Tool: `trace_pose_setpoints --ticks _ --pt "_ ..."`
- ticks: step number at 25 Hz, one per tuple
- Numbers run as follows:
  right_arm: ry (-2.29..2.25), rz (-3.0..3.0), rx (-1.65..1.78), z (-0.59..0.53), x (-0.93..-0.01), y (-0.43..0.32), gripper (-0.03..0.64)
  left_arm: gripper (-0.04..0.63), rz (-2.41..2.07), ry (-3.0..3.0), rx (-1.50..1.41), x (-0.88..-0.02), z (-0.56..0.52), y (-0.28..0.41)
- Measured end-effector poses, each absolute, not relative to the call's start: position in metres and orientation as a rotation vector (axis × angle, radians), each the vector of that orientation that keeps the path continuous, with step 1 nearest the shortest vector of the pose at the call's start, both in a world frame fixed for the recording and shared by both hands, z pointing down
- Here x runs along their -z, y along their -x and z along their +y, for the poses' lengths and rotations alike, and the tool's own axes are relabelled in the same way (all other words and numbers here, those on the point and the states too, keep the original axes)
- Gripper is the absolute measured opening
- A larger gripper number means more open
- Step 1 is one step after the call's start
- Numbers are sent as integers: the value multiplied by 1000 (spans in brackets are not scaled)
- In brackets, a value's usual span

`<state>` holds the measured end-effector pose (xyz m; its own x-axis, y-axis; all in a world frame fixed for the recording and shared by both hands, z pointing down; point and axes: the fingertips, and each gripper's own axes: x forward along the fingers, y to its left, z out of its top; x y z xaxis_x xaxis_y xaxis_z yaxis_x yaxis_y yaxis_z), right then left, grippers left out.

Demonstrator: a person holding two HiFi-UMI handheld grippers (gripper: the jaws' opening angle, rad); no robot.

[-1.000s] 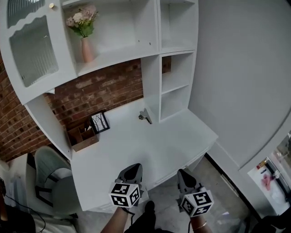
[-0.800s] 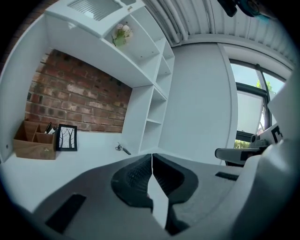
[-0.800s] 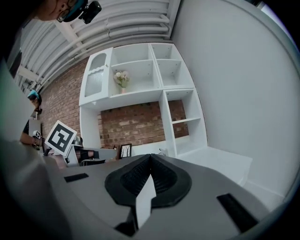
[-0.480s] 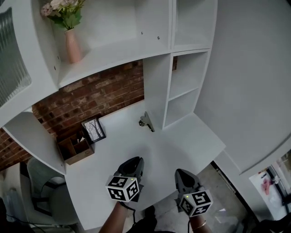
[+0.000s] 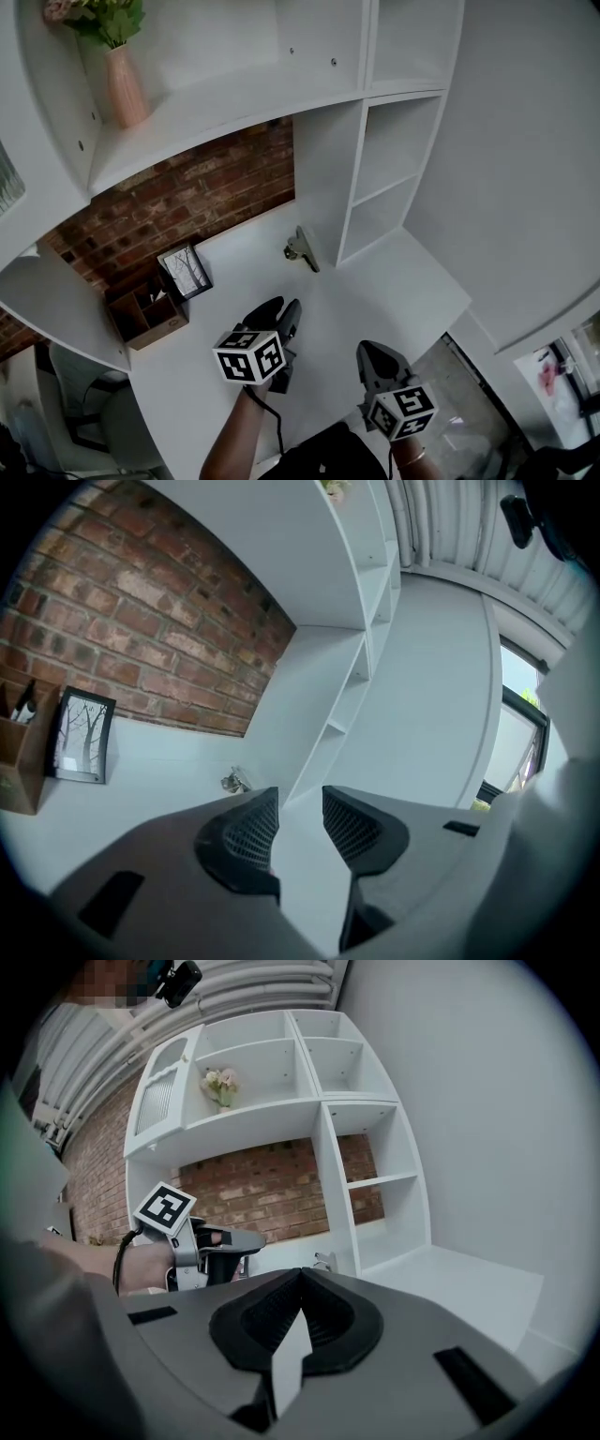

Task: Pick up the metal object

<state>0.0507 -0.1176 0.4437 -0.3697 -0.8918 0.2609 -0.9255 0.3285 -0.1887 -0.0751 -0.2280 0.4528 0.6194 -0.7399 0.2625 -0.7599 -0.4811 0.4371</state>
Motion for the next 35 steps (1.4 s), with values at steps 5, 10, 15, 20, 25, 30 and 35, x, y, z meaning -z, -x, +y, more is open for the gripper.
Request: trace_pose_setpoints --ticks 5,10,15,20,25,30,35 --pt "-1691 -2457 -489 -139 -452 -57 5 138 -1169 -2245 -70 -473 -259 73" --pt "-1636 -2473 -519 -166 -463 -55 5 144 -1189 -2201 -119 -495 -290 70" --pt "-1569 -2486 -547 -194 -478 -53 3 149 -1229 -2162 -185 -524 -319 67" --pt "-1528 -2492 -572 -222 -490 -58 5 149 -1246 -2107 -200 -546 -348 62" --pt "-1476 -2499 -610 -246 -498 -59 5 149 -1251 -2054 -183 -561 -375 55" --pt "-1439 -2503 -642 -266 -506 -58 5 149 -1270 -2028 -187 -574 -401 51" --pt "-1443 -2508 -654 -281 -517 -65 5 149 -1295 -1981 -182 -585 -427 46"
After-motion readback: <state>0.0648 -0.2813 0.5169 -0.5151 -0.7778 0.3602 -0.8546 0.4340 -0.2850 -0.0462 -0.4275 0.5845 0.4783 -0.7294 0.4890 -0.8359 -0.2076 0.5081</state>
